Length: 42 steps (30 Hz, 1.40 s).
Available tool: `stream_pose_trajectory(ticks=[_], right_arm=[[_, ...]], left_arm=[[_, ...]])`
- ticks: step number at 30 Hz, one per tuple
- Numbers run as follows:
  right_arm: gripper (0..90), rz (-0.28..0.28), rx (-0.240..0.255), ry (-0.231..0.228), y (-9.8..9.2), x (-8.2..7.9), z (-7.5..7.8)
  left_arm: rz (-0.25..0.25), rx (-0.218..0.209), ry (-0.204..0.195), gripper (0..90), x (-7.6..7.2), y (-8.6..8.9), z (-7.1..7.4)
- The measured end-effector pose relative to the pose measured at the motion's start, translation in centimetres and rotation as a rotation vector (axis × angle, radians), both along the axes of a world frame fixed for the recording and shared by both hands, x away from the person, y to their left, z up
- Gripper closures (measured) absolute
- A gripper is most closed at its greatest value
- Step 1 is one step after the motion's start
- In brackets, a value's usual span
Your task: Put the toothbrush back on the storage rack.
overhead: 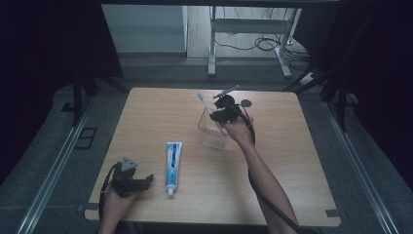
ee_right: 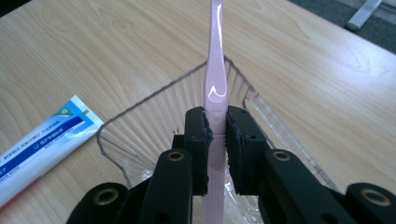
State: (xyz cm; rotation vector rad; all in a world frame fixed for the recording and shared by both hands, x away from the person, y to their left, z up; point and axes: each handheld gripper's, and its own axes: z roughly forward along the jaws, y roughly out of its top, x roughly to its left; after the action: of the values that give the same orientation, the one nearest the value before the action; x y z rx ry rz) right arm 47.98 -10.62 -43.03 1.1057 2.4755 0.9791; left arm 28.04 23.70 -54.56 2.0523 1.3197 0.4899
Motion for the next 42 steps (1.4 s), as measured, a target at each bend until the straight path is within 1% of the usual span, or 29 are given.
stream_pose_trajectory(ticks=[3,7,10,12,19,26,31,33,36,38,42], right_arm=[[78.0,-0.002,-0.014,0.014,0.0,0.0,-0.8],[77.9,0.004,-0.013,0.024,-0.1,0.0,-1.3],[78.0,0.008,-0.036,0.037,0.2,0.0,-1.7],[77.9,0.007,-0.037,0.048,0.2,0.0,-1.9],[77.5,0.001,-0.05,0.077,-0.1,0.2,-2.3],[76.7,0.009,-0.062,0.086,-0.1,0.2,-2.3],[72.3,0.012,-0.053,0.082,-0.4,0.0,-2.4],[72.1,0.012,-0.049,0.08,-0.4,-0.1,-2.3],[69.8,0.019,-0.043,0.07,-0.5,-0.4,-1.9],[67.0,0.026,-0.038,0.057,-0.6,-0.7,-1.5],[57.6,0.04,-0.024,0.037,-0.7,-1.3,-0.6]], left_arm=[[0.001,-0.002,-0.001,12.9,0.0,0.0,0.0],[0.0,0.001,0.0,12.9,0.0,0.0,0.0],[0.0,0.001,0.0,12.9,0.0,0.0,0.0],[0.0,0.001,0.0,12.9,0.0,0.0,0.0],[0.0,0.001,0.0,12.9,0.0,0.0,0.0],[0.0,0.001,0.001,12.9,0.0,0.0,0.0],[0.0,0.002,0.001,12.9,0.0,0.0,0.0],[0.0,0.002,0.001,12.9,0.0,0.0,0.0],[0.0,0.002,0.0,12.9,0.0,0.0,0.0],[0.0,0.002,0.001,12.9,0.0,0.0,0.0],[-0.001,0.001,0.0,12.9,0.0,0.0,0.0]])
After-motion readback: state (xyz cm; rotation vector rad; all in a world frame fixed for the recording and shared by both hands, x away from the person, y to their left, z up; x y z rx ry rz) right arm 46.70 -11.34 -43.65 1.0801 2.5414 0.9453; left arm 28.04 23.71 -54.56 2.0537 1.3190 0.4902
